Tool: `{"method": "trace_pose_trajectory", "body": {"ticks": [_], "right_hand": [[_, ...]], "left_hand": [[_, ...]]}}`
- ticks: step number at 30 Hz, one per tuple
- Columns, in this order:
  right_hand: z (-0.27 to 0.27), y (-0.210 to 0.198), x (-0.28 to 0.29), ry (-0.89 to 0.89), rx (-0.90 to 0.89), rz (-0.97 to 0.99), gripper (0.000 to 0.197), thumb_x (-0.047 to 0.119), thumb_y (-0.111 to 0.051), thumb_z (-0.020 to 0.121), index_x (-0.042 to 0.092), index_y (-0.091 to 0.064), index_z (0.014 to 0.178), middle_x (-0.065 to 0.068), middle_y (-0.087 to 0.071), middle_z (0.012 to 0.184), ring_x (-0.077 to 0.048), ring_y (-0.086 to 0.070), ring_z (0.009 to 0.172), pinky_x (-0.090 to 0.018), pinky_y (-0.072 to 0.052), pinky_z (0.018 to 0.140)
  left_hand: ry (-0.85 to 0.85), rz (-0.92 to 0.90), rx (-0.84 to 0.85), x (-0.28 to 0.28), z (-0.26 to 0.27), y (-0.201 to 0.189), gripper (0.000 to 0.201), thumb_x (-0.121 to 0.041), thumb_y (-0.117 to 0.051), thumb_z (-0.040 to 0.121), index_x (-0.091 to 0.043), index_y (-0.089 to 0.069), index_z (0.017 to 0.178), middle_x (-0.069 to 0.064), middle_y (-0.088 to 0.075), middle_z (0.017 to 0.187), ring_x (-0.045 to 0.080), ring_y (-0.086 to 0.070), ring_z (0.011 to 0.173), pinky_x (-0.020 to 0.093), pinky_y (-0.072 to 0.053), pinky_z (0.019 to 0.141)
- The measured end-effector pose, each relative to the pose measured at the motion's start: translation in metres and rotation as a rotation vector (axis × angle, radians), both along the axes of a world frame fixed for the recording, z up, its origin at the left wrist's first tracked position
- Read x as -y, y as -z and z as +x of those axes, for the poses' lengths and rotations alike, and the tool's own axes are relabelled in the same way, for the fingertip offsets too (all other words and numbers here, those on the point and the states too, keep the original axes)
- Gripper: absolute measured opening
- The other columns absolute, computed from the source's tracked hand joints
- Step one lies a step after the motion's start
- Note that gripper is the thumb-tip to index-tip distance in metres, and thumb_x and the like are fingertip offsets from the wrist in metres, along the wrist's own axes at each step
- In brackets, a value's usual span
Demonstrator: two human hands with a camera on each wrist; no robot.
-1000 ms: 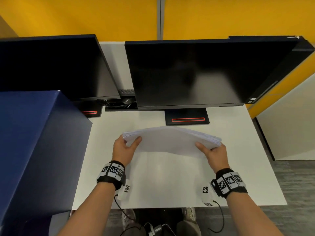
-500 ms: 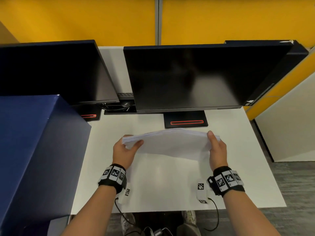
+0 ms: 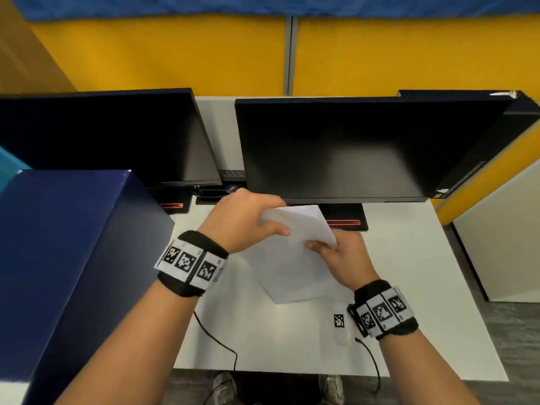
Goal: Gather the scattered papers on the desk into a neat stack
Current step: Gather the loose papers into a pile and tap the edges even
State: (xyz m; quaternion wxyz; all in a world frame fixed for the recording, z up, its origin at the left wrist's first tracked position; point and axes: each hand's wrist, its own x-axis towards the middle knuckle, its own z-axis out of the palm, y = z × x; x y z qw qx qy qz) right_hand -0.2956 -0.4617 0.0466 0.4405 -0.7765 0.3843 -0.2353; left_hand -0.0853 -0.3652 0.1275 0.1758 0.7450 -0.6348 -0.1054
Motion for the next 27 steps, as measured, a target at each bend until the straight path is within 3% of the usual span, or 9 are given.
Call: {"method": "trace_pose_trajectory", "body": {"ticks": [2,4,6,9,12,18,23,27], "right_hand": [[-0.013,0.005,0.001,0.126,0.171,0.172,0.015,0.015,-0.079,0.079,0.027,-0.074,0.073,0.014,-0.074,0.068,-0.004,-0.07,0.067,-0.023,-0.056,0.065],[-0.023,0.009,0.0,0.21,0.295,0.256,0.018,0.008,-0.079,0.078,0.025,-0.073,0.074,0.02,-0.074,0.067,0.005,-0.069,0.064,-0.014,-0.053,0.061],[-0.023,0.01,-0.002,0.238,0.358,0.27,0.022,0.003,-0.077,0.079,0.024,-0.072,0.076,0.023,-0.073,0.067,0.008,-0.068,0.064,-0.009,-0.051,0.06],[-0.014,0.013,-0.005,0.217,0.398,0.265,0.027,0.001,-0.076,0.079,0.026,-0.069,0.083,0.027,-0.073,0.071,0.011,-0.068,0.069,-0.007,-0.05,0.062],[-0.018,0.026,-0.003,0.202,0.398,0.273,0.029,0.002,-0.077,0.078,0.028,-0.067,0.087,0.028,-0.073,0.075,0.01,-0.069,0.073,-0.008,-0.052,0.065],[-0.025,0.08,0.0,0.192,0.22,0.38,0.025,0.008,-0.084,0.071,0.026,-0.073,0.083,0.019,-0.076,0.079,0.0,-0.073,0.081,-0.019,-0.058,0.074],[-0.027,0.097,-0.002,0.18,0.18,0.418,0.034,0.007,-0.086,0.069,0.028,-0.069,0.091,0.019,-0.076,0.085,0.005,-0.071,0.083,-0.009,-0.054,0.073],[-0.032,0.103,0.003,0.144,0.093,0.414,0.029,0.014,-0.083,0.074,0.031,-0.068,0.093,0.02,-0.074,0.088,0.009,-0.069,0.083,-0.01,-0.052,0.076]], "left_hand": [[-0.115,0.066,-0.086,-0.021,0.031,0.002,0.033,-0.059,-0.078,0.068,-0.037,-0.073,0.092,-0.018,-0.071,0.077,0.001,-0.065,0.076,0.025,-0.053,0.07],[-0.2,0.003,-0.402,-0.036,0.045,0.015,0.033,-0.042,-0.088,0.065,-0.032,-0.076,0.093,-0.021,-0.075,0.085,-0.005,-0.068,0.085,0.018,-0.052,0.077],[-0.246,-0.127,-0.764,-0.035,0.028,0.037,0.044,-0.018,-0.09,0.064,-0.023,-0.073,0.104,-0.018,-0.077,0.095,-0.002,-0.07,0.094,0.018,-0.052,0.083],[-0.388,-0.296,-1.013,-0.028,-0.011,0.059,0.04,0.001,-0.087,0.065,-0.018,-0.07,0.097,-0.018,-0.077,0.084,-0.002,-0.072,0.082,0.015,-0.054,0.07],[-0.452,-0.388,-1.061,-0.022,-0.021,0.076,0.037,0.004,-0.087,0.065,-0.021,-0.071,0.086,-0.02,-0.076,0.078,-0.003,-0.072,0.076,0.012,-0.053,0.068],[-0.556,-0.274,-1.174,-0.021,-0.029,0.116,0.039,0.005,-0.089,0.06,-0.022,-0.072,0.082,-0.015,-0.077,0.076,0.001,-0.073,0.074,0.018,-0.056,0.065],[-0.54,-0.201,-1.194,-0.027,-0.028,0.129,0.043,0.006,-0.087,0.064,-0.024,-0.067,0.087,-0.014,-0.074,0.081,-0.006,-0.071,0.074,0.014,-0.056,0.066],[-0.527,-0.167,-1.166,-0.026,-0.021,0.144,0.039,0.002,-0.087,0.066,-0.024,-0.068,0.088,-0.015,-0.073,0.084,-0.006,-0.07,0.074,0.012,-0.055,0.065]]}}
